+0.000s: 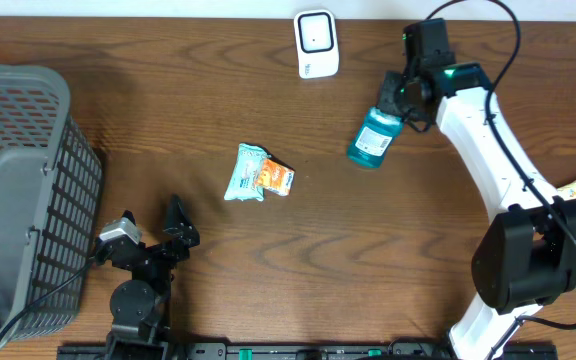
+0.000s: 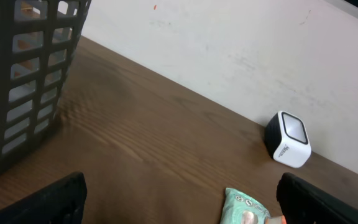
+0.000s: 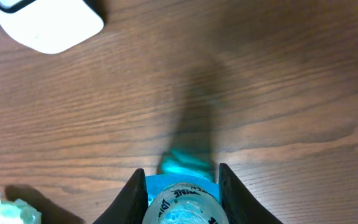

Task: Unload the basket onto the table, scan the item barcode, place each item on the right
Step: 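Carry the bottle toward the white scanner with the right gripper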

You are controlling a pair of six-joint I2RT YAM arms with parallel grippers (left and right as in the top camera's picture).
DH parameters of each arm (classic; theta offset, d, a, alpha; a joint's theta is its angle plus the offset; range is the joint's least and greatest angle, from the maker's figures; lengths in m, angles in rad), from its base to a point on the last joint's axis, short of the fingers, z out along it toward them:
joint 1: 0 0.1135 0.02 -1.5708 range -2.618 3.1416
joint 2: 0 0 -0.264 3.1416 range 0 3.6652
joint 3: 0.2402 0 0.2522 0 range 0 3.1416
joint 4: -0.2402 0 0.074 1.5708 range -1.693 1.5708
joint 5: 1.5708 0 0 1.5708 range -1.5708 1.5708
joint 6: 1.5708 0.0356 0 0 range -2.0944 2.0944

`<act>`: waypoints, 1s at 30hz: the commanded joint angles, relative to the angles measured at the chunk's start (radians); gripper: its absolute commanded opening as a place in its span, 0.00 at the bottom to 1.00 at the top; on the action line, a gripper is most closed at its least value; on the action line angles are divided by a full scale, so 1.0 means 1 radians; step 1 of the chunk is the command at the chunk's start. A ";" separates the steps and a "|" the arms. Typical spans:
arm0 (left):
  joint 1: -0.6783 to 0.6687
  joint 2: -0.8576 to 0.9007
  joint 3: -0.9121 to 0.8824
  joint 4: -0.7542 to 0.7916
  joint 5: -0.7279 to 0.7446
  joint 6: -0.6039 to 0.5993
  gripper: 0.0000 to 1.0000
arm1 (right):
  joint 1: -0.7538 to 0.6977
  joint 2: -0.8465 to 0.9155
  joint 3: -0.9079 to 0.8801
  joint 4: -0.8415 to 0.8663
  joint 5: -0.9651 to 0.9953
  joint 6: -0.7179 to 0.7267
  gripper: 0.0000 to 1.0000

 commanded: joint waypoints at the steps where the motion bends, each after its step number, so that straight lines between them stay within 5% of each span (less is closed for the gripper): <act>1: 0.004 -0.001 -0.020 -0.034 -0.006 -0.009 0.98 | 0.035 -0.019 0.008 0.000 0.098 -0.020 0.03; 18: 0.004 -0.001 -0.020 -0.034 -0.006 -0.009 0.98 | 0.213 -0.034 0.008 0.060 0.591 -0.019 0.11; 30: 0.004 -0.001 -0.020 -0.034 -0.006 -0.009 0.98 | 0.217 -0.032 0.007 0.083 0.502 0.109 0.12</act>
